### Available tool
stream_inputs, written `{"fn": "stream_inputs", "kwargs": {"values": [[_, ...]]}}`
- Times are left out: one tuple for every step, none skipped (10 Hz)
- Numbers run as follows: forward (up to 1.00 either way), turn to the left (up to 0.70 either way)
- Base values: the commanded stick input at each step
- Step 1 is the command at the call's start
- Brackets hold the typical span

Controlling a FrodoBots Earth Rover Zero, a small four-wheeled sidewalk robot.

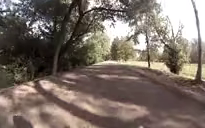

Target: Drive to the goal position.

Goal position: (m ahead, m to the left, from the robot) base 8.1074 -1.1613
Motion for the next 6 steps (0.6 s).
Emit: {"fn": "stream_inputs", "kwargs": {"values": [[0.0, 0.0], [0.0, 0.0], [0.0, 0.0], [0.0, 0.0], [0.0, 0.0], [0.0, 0.0]]}}
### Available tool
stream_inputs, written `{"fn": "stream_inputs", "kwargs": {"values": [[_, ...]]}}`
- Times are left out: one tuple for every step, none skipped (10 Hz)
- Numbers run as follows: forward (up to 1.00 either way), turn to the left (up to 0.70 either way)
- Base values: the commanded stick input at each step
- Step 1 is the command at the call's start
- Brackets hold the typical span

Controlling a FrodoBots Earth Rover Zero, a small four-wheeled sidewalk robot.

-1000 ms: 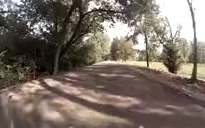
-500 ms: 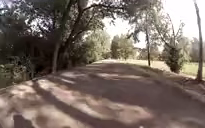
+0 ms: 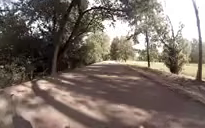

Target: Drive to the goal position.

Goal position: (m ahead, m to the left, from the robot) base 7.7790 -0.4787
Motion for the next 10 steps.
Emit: {"fn": "stream_inputs", "kwargs": {"values": [[0.0, 0.0], [0.35, 0.0], [0.7, 0.0], [0.7, -0.05], [0.7, -0.28], [0.7, -0.35], [0.7, -0.35], [0.7, -0.35], [0.7, -0.31], [0.63, 0.0]]}}
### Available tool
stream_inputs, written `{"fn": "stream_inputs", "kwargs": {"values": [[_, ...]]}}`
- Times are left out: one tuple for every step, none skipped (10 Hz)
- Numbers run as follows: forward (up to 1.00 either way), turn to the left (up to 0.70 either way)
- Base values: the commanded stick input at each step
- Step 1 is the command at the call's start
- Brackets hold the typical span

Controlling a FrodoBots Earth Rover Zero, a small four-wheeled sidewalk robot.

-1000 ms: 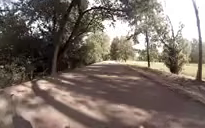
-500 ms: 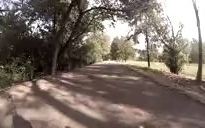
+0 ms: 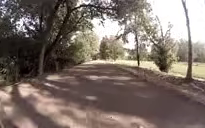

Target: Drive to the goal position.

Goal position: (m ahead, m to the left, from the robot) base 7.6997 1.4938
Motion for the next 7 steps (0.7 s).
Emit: {"fn": "stream_inputs", "kwargs": {"values": [[0.34, 0.0], [0.18, 0.0], [0.03, 0.0], [0.0, 0.0], [0.0, 0.0], [0.0, 0.0], [0.0, 0.0]]}}
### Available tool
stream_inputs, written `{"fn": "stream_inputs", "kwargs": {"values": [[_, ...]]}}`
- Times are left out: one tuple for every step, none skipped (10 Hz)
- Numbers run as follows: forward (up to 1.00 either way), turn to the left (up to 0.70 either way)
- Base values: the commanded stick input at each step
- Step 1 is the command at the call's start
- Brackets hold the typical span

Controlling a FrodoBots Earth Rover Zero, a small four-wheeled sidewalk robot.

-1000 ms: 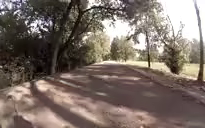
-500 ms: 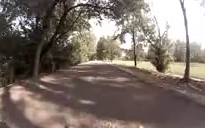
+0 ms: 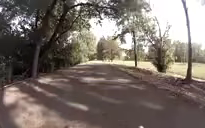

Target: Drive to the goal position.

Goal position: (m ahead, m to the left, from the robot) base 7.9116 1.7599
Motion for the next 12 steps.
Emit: {"fn": "stream_inputs", "kwargs": {"values": [[0.0, 0.0], [0.0, 0.0], [0.0, 0.0], [0.0, 0.0], [0.18, 0.0], [0.49, 0.0], [0.7, 0.0], [0.7, 0.0], [0.7, 0.0], [0.7, 0.0], [0.7, 0.0], [0.7, 0.0]]}}
